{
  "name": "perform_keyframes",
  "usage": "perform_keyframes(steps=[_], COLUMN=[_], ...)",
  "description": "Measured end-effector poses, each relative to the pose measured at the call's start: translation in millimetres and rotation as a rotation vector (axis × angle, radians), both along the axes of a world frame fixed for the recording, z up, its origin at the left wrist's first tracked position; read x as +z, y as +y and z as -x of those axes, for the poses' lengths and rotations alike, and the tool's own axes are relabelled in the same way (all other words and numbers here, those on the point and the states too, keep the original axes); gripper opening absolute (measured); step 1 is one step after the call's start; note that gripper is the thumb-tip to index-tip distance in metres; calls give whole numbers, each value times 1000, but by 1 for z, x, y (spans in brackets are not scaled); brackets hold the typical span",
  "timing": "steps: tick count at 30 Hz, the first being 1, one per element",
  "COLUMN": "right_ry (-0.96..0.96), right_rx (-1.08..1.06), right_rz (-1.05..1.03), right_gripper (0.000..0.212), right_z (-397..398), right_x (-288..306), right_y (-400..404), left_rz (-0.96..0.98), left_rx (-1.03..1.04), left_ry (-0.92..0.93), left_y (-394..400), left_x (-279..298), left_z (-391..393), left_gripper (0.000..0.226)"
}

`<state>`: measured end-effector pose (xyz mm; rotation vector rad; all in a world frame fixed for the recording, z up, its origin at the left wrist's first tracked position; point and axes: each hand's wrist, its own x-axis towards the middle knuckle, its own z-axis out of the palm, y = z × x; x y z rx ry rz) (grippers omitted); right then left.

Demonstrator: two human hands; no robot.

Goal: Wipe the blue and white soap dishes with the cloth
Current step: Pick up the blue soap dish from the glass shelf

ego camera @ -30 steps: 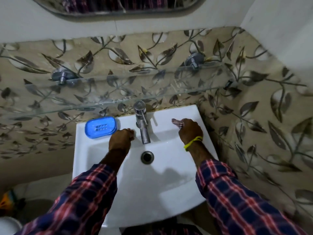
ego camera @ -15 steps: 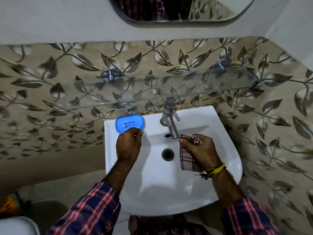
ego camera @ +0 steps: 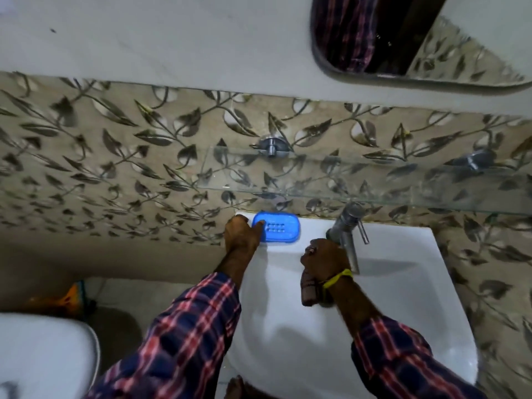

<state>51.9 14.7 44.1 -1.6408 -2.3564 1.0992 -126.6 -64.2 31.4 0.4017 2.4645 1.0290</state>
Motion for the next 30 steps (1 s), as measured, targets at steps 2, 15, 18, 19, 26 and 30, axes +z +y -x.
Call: perform_keyframes(steps=[2,15,18,19,26,30], right_ry=[76,285,279,273,251,313], right_rx=[-32,-135,-160,-170,-226,-267], right_rz=[74,138,122,117,73,44], right_gripper=[55,39,40,40,27,25], right_z=[11,33,32,32,14,-10], right_x=[-4,-18,-20,-19,-3,15], right_y=[9,13,13,13,16,3], left_rz=[19,180,150,130,-260,-401], left_rx=[14,-46,-15,-1,125,155], left_ry=[-21,207,216,212,89,3], left_y=[4,18,18,17,0,-23], left_x=[-3,8,11,12,17,19], left_z=[3,3,2,2,-1,-11], left_gripper=[46,19,18,19,13,12])
